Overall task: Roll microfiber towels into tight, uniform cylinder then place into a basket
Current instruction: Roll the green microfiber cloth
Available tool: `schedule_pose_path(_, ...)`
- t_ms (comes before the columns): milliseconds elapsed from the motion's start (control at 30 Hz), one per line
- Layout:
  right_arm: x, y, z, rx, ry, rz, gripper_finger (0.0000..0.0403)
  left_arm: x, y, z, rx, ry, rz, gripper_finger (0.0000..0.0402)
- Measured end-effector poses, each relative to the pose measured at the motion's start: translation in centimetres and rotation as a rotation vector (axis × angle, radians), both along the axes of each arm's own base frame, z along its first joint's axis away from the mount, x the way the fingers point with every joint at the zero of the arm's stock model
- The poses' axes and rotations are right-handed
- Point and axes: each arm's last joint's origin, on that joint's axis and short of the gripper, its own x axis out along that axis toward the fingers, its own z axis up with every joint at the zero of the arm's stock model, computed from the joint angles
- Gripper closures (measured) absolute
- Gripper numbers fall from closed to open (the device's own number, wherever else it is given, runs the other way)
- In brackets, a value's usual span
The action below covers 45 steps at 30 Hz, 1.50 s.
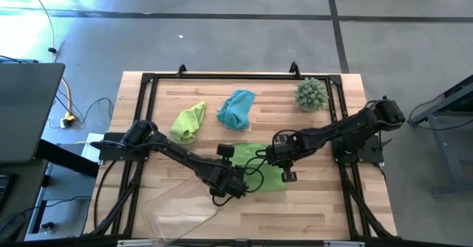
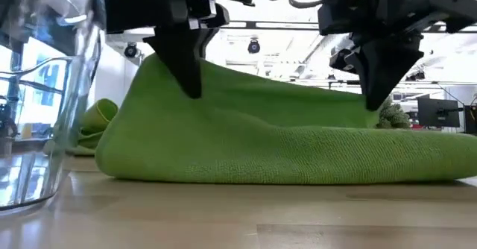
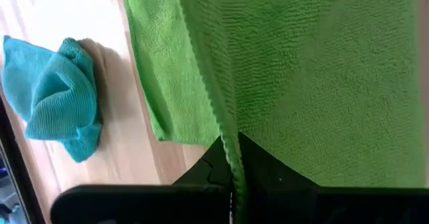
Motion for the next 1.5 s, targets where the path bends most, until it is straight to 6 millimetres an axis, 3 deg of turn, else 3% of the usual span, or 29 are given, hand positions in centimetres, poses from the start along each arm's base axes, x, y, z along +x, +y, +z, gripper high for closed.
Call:
schedule_pose_path(400,-0.1,0.0,1.7,-0.007,0.061,-0.037,0.0403,0.7,0.6,2.1,0.024,-0.043,-0.047,0.0401)
schedule_pose_path(633,-0.8,-0.2,1.8,-0.028,0.131,-0.035,0.0403,1.1,1.1,2.3,0.025,-0.069,-0.042,0.0398)
schedule_pose_path(833,-1.2,-0.9,0.5,-0.045,0.157,-0.054,0.0403,1.9,3.9,0.8,0.018,-0.075,-0.006,0.0381)
schedule_pose_path(1033,-1.8,-1.6,-1.0,-0.114,0.177,-0.065,0.0403,1.5,5.3,-0.4,0.014,-0.059,0.076,0.0376)
schedule_pose_path(1167,-1.3,-1.6,-1.0,-0.111,0.125,-0.035,0.0403,1.1,5.3,-1.2,-0.019,-0.038,0.114,0.0376)
schedule_pose_path(1500,-0.9,-1.5,-1.0,-0.104,0.085,-0.022,0.0403,1.0,5.1,-1.3,0.0,-0.04,0.097,0.0399)
